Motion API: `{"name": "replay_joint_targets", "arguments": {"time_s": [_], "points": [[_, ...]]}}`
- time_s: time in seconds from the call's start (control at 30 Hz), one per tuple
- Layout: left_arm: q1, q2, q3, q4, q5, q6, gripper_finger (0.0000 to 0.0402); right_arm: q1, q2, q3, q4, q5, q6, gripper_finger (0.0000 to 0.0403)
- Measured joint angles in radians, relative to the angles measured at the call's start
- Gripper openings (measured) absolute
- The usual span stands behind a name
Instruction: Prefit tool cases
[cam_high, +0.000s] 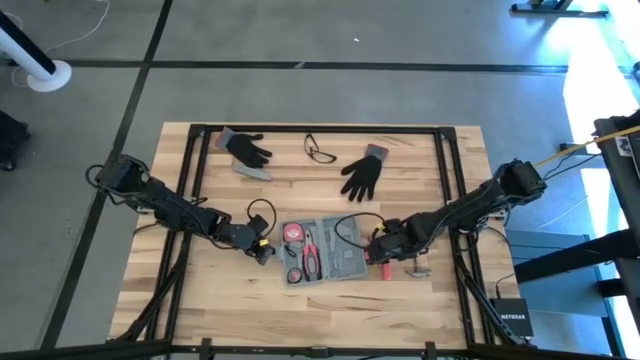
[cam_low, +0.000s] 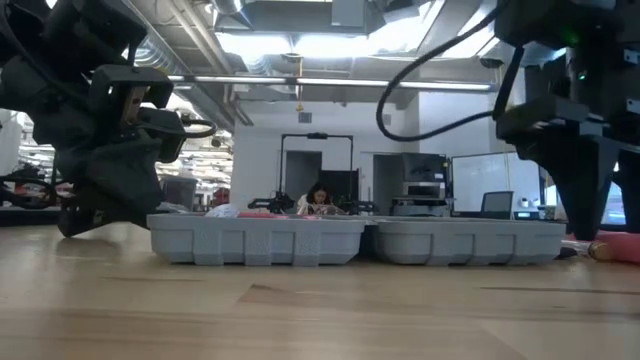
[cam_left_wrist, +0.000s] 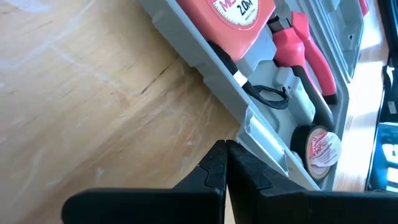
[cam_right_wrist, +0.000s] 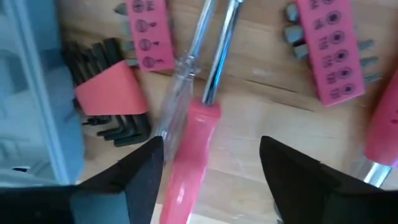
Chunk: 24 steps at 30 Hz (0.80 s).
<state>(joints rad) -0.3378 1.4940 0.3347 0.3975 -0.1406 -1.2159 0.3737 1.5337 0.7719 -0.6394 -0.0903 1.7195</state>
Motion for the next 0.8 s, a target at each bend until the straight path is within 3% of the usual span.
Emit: {"name": "replay_joint_targets", "arguments": {"time_s": [0.23,0.53,0.8], "points": [[-0.001,0.000,0.000,0.001,0.000,0.001,0.0000,0.013,0.003,-0.003,-0.129,-0.018,-0.026,0.0222],[-0.002,0.000,0.000,0.002,0.004,0.011,0.0000,0.013,0.011,-0.001,-0.030,0.015,-0.021,0.0209],[-0.002,0.000,0.000,0.003,0.004,0.010,0.0000,0.012,0.076,0.005,-0.047,0.012,0.007,0.0198]]}}
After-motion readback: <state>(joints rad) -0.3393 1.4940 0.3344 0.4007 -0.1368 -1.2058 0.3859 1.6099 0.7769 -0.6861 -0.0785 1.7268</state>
